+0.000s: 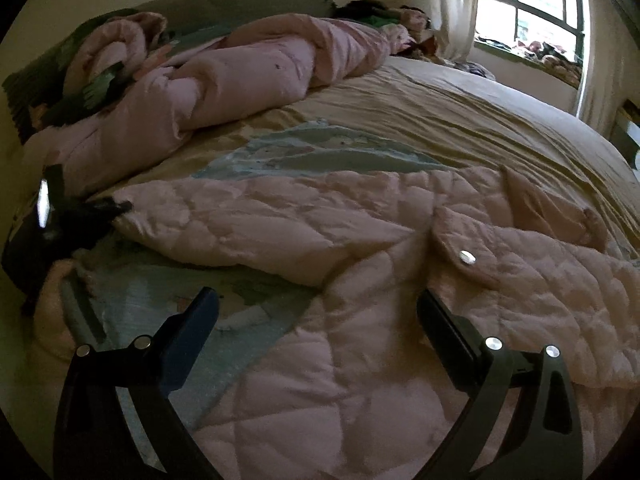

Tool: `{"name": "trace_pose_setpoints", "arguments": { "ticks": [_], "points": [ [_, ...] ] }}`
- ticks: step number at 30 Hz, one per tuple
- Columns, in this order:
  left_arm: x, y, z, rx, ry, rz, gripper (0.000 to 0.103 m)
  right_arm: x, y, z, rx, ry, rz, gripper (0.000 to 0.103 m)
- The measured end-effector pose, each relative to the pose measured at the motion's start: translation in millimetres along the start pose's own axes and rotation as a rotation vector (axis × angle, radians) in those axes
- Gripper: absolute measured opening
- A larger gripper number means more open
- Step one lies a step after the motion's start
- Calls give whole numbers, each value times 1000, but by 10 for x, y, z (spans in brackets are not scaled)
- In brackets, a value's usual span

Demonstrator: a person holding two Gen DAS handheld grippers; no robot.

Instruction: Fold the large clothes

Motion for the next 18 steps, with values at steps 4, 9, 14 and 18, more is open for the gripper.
{"name": "trace_pose_setpoints", "arguments": {
  "ticks": [4,9,14,18],
  "points": [
    [250,-222,-104,-41,-56,51,15,60,-199,71,-3,4,38,99],
    [505,-468,-140,-90,-105,109,14,165,-558,170,-72,4,75,99],
    [751,-722,-170,-144,-143,153,14,289,-859,259,-125,4,102,99],
    [904,-893,-129,-162,-148,170,14,432,-1087,330,-164,-10,114,99]
  ]
}}
Point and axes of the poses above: each gripper's, at about its wrist camera, not at the fingertips, and x roughly against the way its jaws point, y to its left, z to its underside, the point moved 2 cm from there along -x, roughly the way its jaws point, and after that the axes turned 12 degrees about z, right-handed, at the moved point
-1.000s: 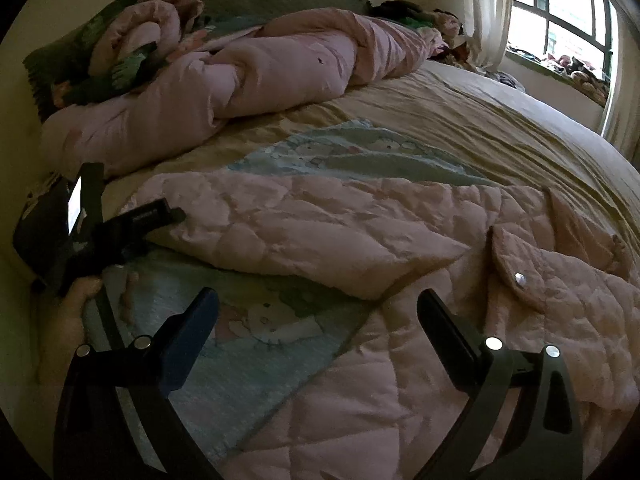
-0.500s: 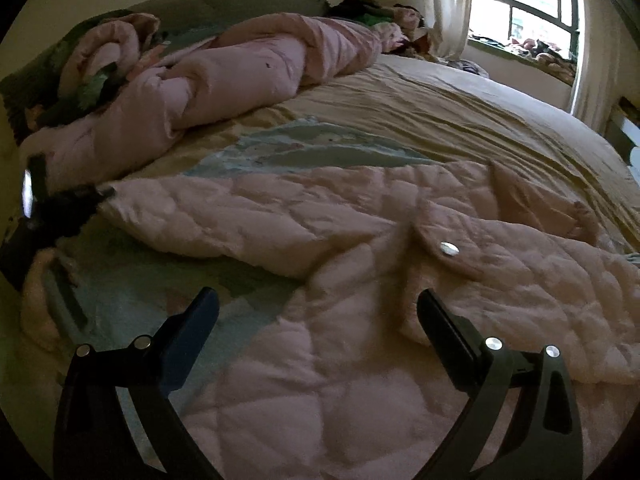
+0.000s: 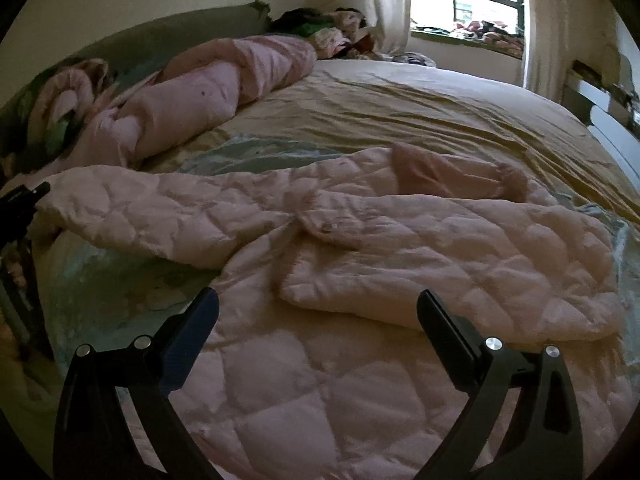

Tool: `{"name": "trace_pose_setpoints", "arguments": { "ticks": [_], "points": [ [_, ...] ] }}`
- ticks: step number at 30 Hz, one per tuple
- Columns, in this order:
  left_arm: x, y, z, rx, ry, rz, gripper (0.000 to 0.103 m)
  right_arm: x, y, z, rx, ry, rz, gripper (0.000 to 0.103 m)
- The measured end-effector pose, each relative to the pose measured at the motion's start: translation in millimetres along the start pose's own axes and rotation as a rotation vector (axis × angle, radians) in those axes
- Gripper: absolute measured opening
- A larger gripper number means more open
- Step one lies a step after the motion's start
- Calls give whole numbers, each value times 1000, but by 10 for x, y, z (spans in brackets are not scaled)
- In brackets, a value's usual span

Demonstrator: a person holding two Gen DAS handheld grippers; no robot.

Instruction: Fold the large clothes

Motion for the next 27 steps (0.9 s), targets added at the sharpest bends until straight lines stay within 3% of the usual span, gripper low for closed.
{"name": "trace_pose_setpoints", "arguments": {
  "ticks": [6,15,27],
  "points": [
    [74,-330,-75,-43,4,9,13,153,-272,133,-16,-22,22,99],
    [267,-1221,-135,-157,-14,54,13,332,-721,304,-71,-17,3,99],
    [207,-2183,-15,-277,3,125,13,593,-1361,366,-191,-60,-14,99]
  ]
}}
Point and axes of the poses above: each gripper's, at about its wrist camera, not at the fingertips, and x roughly against the way its jaws point, y to its left, z to its underside, the point moved 2 cm from there along -x, roughly the way its jaws point, and after that the axes turned 12 degrees about z, right-handed, at the moved point
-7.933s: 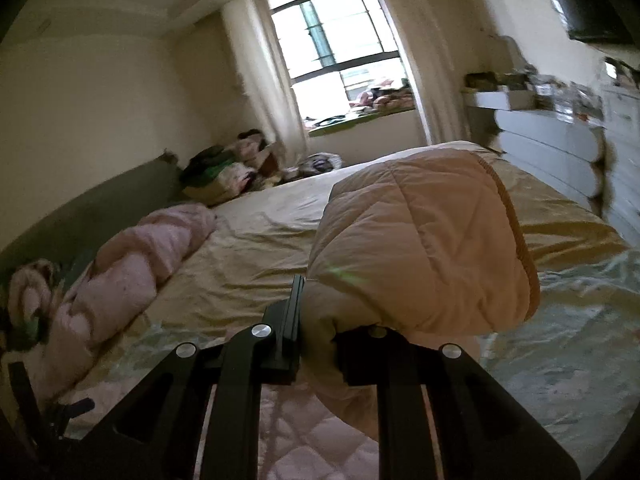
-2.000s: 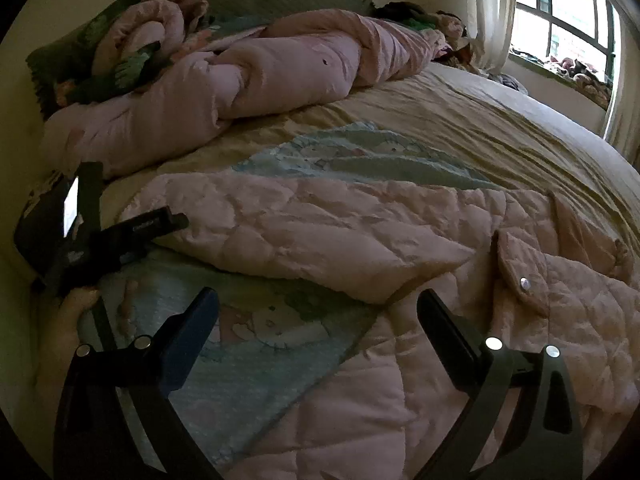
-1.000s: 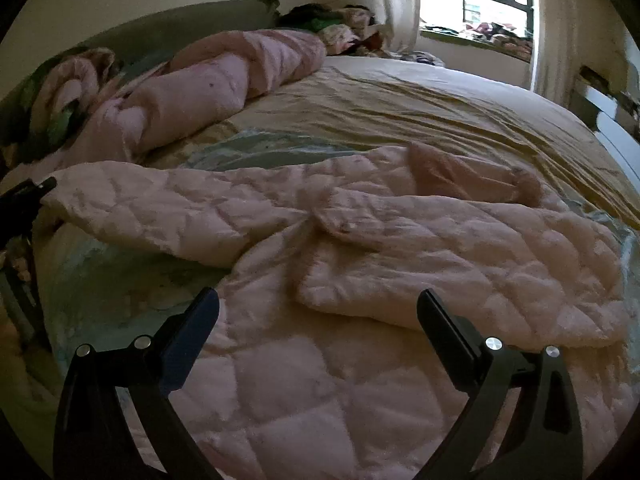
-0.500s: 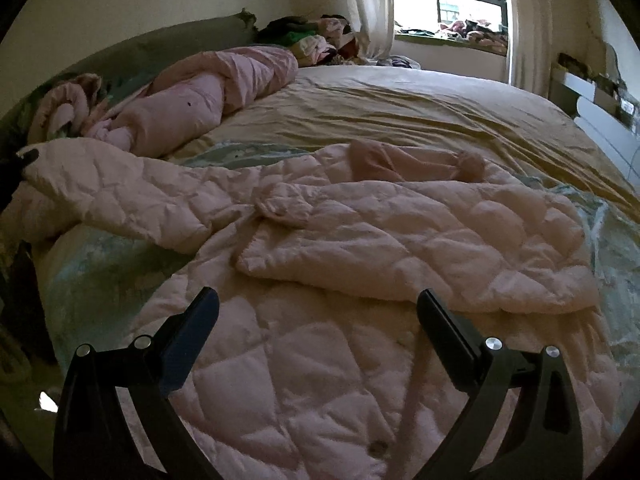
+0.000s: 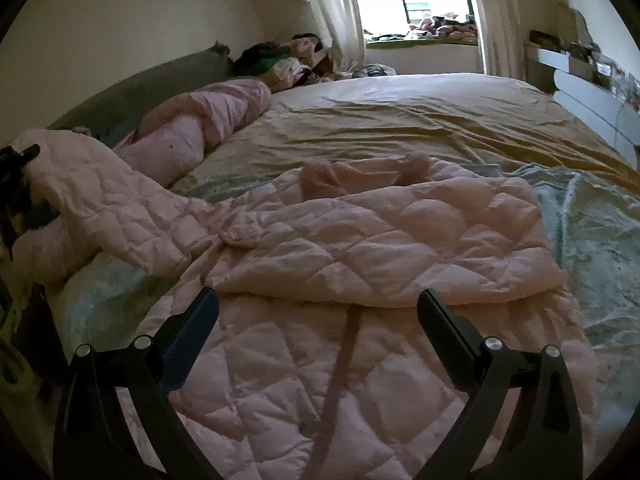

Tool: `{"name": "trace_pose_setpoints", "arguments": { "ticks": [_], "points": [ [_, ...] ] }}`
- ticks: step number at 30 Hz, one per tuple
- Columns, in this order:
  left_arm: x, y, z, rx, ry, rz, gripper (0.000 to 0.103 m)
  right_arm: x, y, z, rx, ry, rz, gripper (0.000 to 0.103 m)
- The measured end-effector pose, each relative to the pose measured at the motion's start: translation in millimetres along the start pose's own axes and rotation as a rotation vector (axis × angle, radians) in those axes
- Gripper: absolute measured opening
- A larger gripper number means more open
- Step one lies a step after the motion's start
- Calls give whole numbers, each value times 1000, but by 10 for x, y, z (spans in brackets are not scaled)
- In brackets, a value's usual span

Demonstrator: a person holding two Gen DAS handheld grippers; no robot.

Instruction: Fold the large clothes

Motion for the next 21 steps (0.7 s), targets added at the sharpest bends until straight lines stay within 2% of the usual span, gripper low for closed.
{"name": "trace_pose_setpoints", "arguments": {
  "ticks": [10,21],
  "points": [
    [-188,-667,151,-91,48,78,13,189,-502,-8,-99,-21,-24,99],
    [-529,-1349,644,-178,169,184,13,254,-1102,60,-216,-16,2,99]
  ]
}}
Point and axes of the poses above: each gripper's, at about its wrist camera, not at the fingertips, and x roughly against the way its jaws point, y to its left, z to its underside, the point moved 2 cm from there along -x, roughly the way its jaws point, and after that the axes turned 12 degrees about z, right-handed, at the moved point
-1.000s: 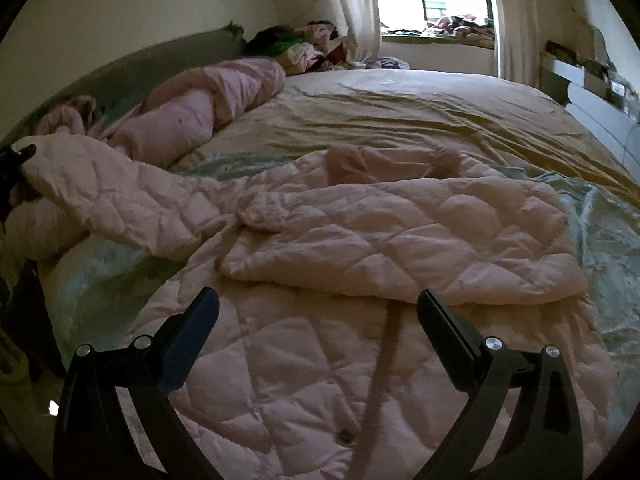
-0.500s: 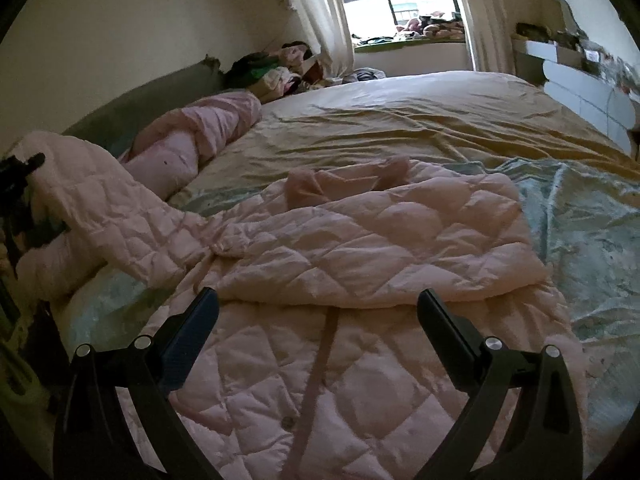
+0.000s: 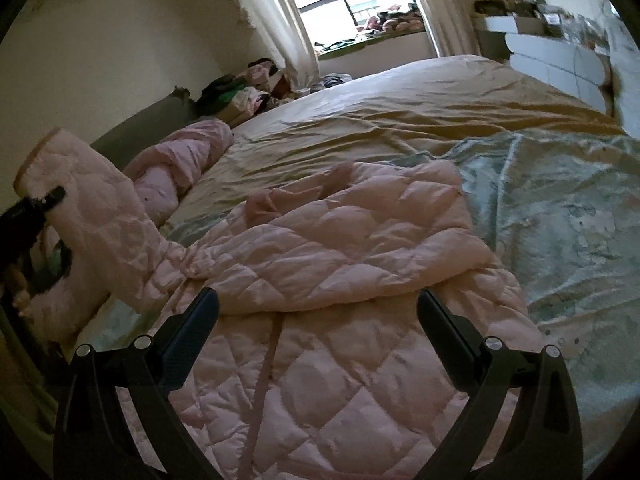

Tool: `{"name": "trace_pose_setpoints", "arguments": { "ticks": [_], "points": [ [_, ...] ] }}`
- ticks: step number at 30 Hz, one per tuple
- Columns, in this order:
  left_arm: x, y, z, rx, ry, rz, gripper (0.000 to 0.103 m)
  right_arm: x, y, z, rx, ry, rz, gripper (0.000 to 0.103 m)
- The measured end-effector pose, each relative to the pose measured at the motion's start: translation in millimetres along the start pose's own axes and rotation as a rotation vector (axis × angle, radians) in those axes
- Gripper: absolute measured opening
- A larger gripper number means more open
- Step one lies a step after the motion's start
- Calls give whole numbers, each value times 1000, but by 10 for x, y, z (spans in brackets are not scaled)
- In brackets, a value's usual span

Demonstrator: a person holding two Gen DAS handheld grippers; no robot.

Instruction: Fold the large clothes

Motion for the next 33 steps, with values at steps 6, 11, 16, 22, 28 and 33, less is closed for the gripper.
{"name": "trace_pose_setpoints", "arguments": {
  "ticks": [6,11,16,22,28,33],
  "points": [
    [-200,-308,228,-44,59,32,13,77,-259,1,-44,-11,11,99],
    [-416,-585,547,-111,144,51,13,88,-453,-9,-86,-1,20,99],
    [-627,-760,890,-140,215,62,13,159,-566,-45,-84,-11,42,99],
    [-897,-1005,1308,-197,307,71,13,227,-789,-84,-113,-22,84,99],
    [-1025,-1191,1675,-308,382,67,27,185,-950,-39,-144,-2,107,99],
    [-1074,-1250,1895,-352,453,55,57,153,-918,-23,-137,6,100,99]
  ]
}}
Point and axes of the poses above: each gripper's, at about its wrist camera, not at the fingertips, and x roughly against the way its jaws point, y to its left, z to its underside, the point moved 2 cm from there along -x, roughly the way its jaws point, and after that the axes turned 12 degrees about z, right-handed, at the moved point
